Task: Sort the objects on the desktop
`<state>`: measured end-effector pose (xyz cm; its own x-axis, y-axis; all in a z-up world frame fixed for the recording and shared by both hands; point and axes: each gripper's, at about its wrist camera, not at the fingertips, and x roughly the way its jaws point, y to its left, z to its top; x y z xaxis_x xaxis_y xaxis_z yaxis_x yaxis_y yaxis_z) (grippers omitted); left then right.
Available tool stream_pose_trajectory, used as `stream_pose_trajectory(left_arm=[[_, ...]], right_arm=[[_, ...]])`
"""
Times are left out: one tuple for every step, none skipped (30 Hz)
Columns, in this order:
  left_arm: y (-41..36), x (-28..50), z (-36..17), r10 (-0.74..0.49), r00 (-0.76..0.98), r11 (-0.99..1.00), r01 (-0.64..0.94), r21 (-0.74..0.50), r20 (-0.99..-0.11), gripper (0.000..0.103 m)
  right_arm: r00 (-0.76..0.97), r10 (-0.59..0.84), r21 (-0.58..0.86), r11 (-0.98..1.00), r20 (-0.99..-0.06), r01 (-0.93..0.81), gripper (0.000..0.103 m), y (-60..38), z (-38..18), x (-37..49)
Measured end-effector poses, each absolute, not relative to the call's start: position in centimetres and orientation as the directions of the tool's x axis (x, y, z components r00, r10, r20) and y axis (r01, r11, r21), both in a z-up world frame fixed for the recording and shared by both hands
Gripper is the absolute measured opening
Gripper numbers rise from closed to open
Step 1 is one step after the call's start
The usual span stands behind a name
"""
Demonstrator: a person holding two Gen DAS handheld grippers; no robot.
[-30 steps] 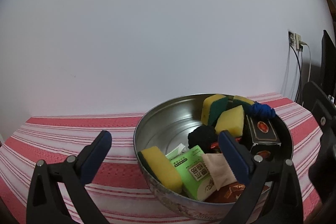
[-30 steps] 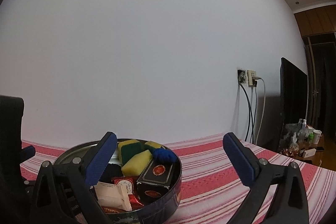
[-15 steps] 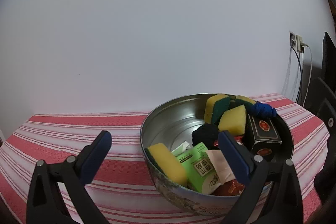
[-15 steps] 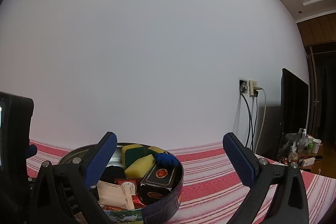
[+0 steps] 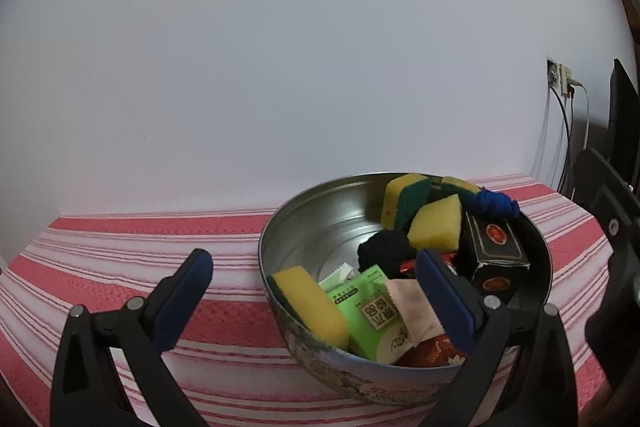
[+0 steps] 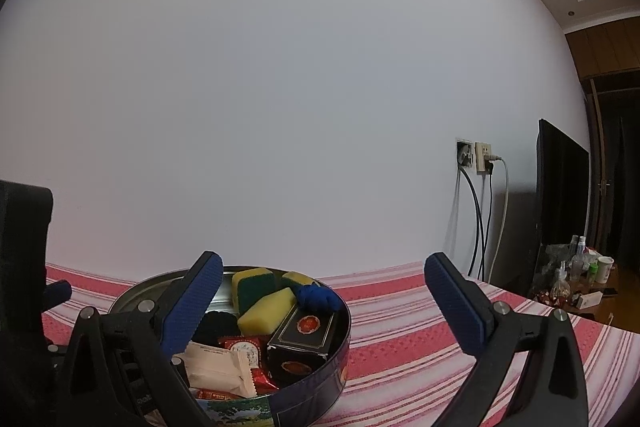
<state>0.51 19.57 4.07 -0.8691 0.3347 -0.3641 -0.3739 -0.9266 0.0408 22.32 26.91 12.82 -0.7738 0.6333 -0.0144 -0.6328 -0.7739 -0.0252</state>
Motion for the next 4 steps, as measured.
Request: stream_pose_trajectory(left_arm=[[19.6, 0.54, 4.08, 0.336, -0.869, -0.926, -0.376, 0.042, -0.364, 0.103], [19.64, 0.58, 4.09, 0.338, -0.869, -0.925, -0.378, 0.043, -0.363, 0.103], [19.66, 0.62, 4.1, 0.337, -0.869, -0.925, -0.377, 0.044, -0.361, 0.103], [19.67, 0.62, 4.12, 0.335, -0.87, -0.926, -0.375, 0.044, -0.361, 0.103]], right_arm=[[-0.773, 0.635, -0.024, -0.773, -0.017, -0.634, 0.103, 26.96, 12.81, 22.29], [-0.772, 0.635, -0.022, -0.772, -0.019, -0.635, 0.103, 27.04, 12.8, 22.32], [-0.77, 0.637, -0.021, -0.771, -0.019, -0.637, 0.103, 27.08, 12.79, 22.35], [-0.765, 0.644, -0.02, -0.765, -0.017, -0.643, 0.103, 27.13, 12.81, 22.43]])
